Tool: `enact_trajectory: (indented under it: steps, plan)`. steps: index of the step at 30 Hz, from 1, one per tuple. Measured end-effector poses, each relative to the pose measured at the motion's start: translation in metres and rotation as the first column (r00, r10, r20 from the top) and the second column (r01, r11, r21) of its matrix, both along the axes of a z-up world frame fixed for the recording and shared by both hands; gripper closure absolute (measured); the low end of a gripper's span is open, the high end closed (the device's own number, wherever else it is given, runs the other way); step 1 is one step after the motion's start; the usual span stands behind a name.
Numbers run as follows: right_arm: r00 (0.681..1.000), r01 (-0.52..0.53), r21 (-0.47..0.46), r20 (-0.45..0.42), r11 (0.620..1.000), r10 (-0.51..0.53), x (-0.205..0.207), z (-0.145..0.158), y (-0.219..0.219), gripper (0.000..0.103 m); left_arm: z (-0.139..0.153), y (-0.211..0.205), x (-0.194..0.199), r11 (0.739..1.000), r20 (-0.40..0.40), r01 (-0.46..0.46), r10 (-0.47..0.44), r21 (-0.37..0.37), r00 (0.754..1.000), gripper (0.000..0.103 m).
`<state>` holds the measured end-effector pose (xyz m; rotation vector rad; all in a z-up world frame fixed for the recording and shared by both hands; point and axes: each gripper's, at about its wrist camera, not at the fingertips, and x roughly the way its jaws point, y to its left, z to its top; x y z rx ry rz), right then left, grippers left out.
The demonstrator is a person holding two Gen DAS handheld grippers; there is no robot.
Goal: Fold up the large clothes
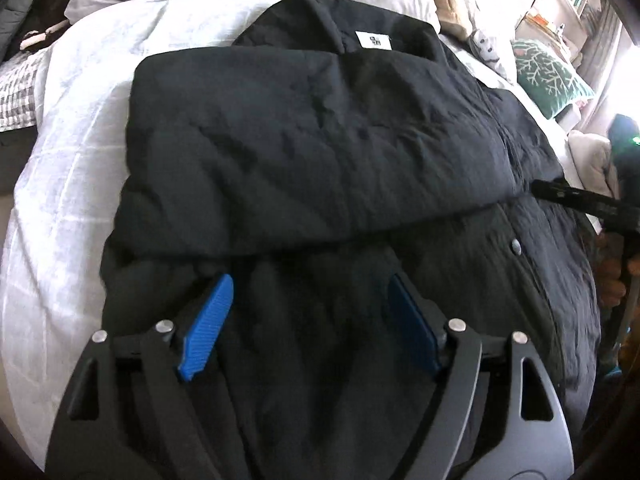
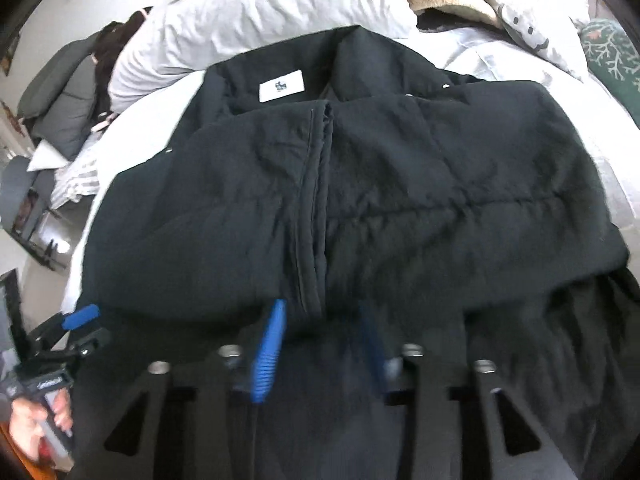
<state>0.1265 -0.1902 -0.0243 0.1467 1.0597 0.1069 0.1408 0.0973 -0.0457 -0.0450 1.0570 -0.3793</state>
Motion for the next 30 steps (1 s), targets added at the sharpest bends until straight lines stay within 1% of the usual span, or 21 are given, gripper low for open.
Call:
enact_trajectory:
  steps: [1,2,5,7,8,9,11,13,15,17,21,23,26,27,28,30]
  plan:
    - [1.0,0.005,-0.018,0.008,1.0,-0.005,-0.009,0.005,-0.004,0.043,0.002,0.004,-0.005,1.0,0.001,-0.012,0.012,-0.007,1.0,0.023]
    - [1.0,0.012,-0.033,0.014,0.999,-0.011,-0.017,0.008,-0.007,0.041,0.002,0.008,-0.008,1.0,-0.002,-0.025,0.025,-0.014,1.0,0.023]
    - [0.999,0.027,-0.089,0.03,0.996,-0.024,-0.038,0.017,-0.014,0.037,0.005,0.02,-0.017,0.998,-0.013,-0.065,0.065,-0.023,0.998,0.023]
    - [0.999,0.024,-0.168,0.05,0.985,-0.016,-0.055,0.024,-0.015,0.033,0.008,0.027,-0.024,0.994,-0.026,-0.107,0.107,-0.012,0.994,0.022]
    - [0.998,0.019,-0.202,0.059,0.979,-0.007,-0.056,0.025,-0.012,0.031,0.008,0.03,-0.025,0.992,-0.036,-0.126,0.126,-0.011,0.991,0.021]
    - [0.997,0.005,-0.261,0.074,0.965,0.015,-0.064,0.029,-0.01,0.03,0.009,0.035,-0.029,0.988,-0.054,-0.153,0.152,-0.026,0.987,0.02]
    - [0.995,-0.021,-0.321,0.084,0.947,0.05,-0.074,0.035,-0.005,0.028,0.011,0.042,-0.035,0.98,-0.078,-0.187,0.182,-0.069,0.98,0.02]
    - [0.993,-0.045,-0.354,0.087,0.934,0.081,-0.084,0.039,0.0,0.027,0.011,0.05,-0.042,0.969,-0.101,-0.223,0.213,-0.105,0.972,0.02]
    - [0.991,-0.055,-0.368,0.09,0.928,0.095,-0.095,0.045,0.004,0.026,0.011,0.056,-0.049,0.96,-0.11,-0.252,0.239,-0.12,0.965,0.02]
    - [0.99,-0.063,-0.383,0.091,0.922,0.105,-0.099,0.047,0.006,0.026,0.011,0.063,-0.058,0.957,-0.116,-0.267,0.254,-0.118,0.96,0.02]
    - [0.991,-0.073,-0.424,0.071,0.903,0.114,-0.111,0.05,0.005,0.025,0.009,0.076,-0.072,0.955,-0.137,-0.288,0.276,-0.077,0.951,0.02]
    - [0.994,-0.071,-0.434,0.041,0.898,0.098,-0.117,0.048,0.001,0.025,0.007,0.082,-0.078,0.956,-0.159,-0.287,0.275,-0.057,0.948,0.02]
    - [0.998,-0.065,-0.444,-0.046,0.894,0.049,-0.127,0.042,-0.013,0.025,0.0,0.09,-0.088,0.958,-0.23,-0.283,0.285,0.042,0.931,0.02]
    - [0.997,-0.064,-0.445,-0.075,0.893,0.034,-0.131,0.04,-0.019,0.025,-0.001,0.093,-0.091,0.958,-0.251,-0.281,0.284,0.047,0.926,0.02]
    - [0.994,-0.061,-0.439,-0.104,0.896,0.017,-0.136,0.039,-0.029,0.025,-0.002,0.098,-0.094,0.96,-0.277,-0.277,0.274,0.028,0.921,0.02]
    - [0.993,-0.036,-0.419,-0.121,0.907,-0.016,-0.144,0.039,-0.046,0.025,-0.003,0.106,-0.1,0.962,-0.309,-0.273,0.254,-0.021,0.916,0.02]
